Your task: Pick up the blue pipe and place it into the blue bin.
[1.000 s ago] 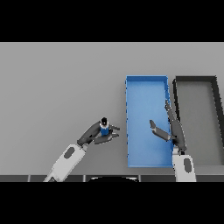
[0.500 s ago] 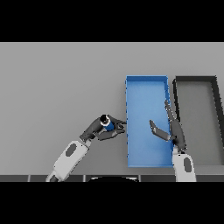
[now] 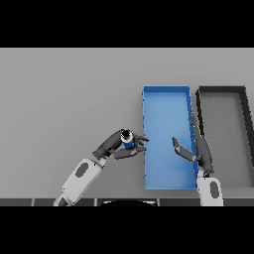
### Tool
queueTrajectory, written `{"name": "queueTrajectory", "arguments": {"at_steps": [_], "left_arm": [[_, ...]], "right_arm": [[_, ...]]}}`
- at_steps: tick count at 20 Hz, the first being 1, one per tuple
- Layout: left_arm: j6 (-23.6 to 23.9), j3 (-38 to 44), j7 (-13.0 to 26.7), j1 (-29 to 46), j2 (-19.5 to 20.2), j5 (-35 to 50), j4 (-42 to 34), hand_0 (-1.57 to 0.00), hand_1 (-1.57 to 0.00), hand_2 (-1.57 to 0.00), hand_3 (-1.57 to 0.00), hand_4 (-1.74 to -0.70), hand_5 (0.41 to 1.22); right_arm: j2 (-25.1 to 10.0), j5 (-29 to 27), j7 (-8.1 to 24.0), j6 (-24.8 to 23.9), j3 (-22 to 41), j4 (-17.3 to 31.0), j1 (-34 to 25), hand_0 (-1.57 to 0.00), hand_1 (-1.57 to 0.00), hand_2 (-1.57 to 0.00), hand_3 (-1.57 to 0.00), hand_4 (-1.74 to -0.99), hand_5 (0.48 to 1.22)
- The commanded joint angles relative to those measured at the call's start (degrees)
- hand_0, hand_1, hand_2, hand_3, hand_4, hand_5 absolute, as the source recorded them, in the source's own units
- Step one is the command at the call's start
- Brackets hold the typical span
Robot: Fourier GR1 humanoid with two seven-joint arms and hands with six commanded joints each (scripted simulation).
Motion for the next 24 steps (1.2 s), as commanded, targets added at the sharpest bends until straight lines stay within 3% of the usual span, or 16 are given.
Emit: {"name": "queueTrajectory", "arguments": {"at_steps": [1,4,6,8,11,15,19,22,24], "left_arm": [[0.02,0.50,0.37,-0.05,-0.04,-0.09,0.35,-1.57,-1.57,-1.57,-1.57,-1.47,1.220],[-0.98,0.68,0.22,-0.38,-0.56,-1.17,0.82,-1.57,-1.57,-1.57,-1.57,-1.47,1.220],[-1.66,1.24,-0.82,0.07,-0.97,-1.20,1.40,-1.57,-1.57,-1.57,-1.57,-1.47,1.220],[-2.06,1.63,-0.42,0.03,-1.18,-1.55,0.82,-1.57,-1.57,-1.57,-1.57,-1.47,1.221],[-2.81,1.53,0.28,0.50,-2.11,-2.12,0.51,-1.57,-1.57,-1.57,-1.57,-1.47,1.221],[-3.46,1.91,0.74,1.06,-2.74,-3.27,-0.11,-1.57,-1.57,-1.57,-1.57,-1.47,1.221],[-4.80,3.49,0.61,0.88,-2.57,-3.53,0.03,-1.57,-1.57,-1.57,-1.57,-1.47,1.221],[-4.80,2.91,0.06,1.74,-3.48,-5.57,-0.21,-1.57,-1.57,-1.57,-1.57,-1.47,1.221],[-5.51,4.00,0.41,1.38,-3.58,-5.24,-0.05,-1.57,-1.57,-1.57,-1.57,-1.47,1.221]], "right_arm": [[-0.02,0.79,0.53,-0.67,0.19,-1.33,0.79,0.00,0.00,0.00,0.00,-1.138,0.643],[0.28,3.31,3.00,-2.69,0.89,-5.27,2.99,0.00,0.00,0.00,0.00,-1.191,0.642],[-0.08,3.01,2.42,-2.46,0.77,-6.45,3.42,0.00,0.00,-0.02,0.00,-1.187,0.642],[-0.50,-6.02,0.19,3.39,-0.10,-9.55,3.13,0.00,-0.01,-0.07,0.00,-1.198,0.641],[-4.36,-17.39,8.12,12.22,0.53,-14.50,-0.21,0.00,-0.03,-0.12,0.00,-1.215,0.607],[-9.62,-27.41,18.20,18.28,2.35,-18.31,-8.15,0.00,-0.01,-0.11,0.00,-1.247,0.568],[-11.46,-27.19,24.47,20.43,7.05,-19.57,-16.61,0.00,0.00,-0.08,0.00,-1.281,0.558],[-11.23,-27.22,26.26,22.49,10.24,-19.44,-21.02,0.00,0.00,-0.04,0.00,-1.298,0.559],[-10.16,-29.23,29.12,22.82,12.07,-19.03,-24.47,0.00,0.00,-0.04,0.00,-1.300,0.560]]}}
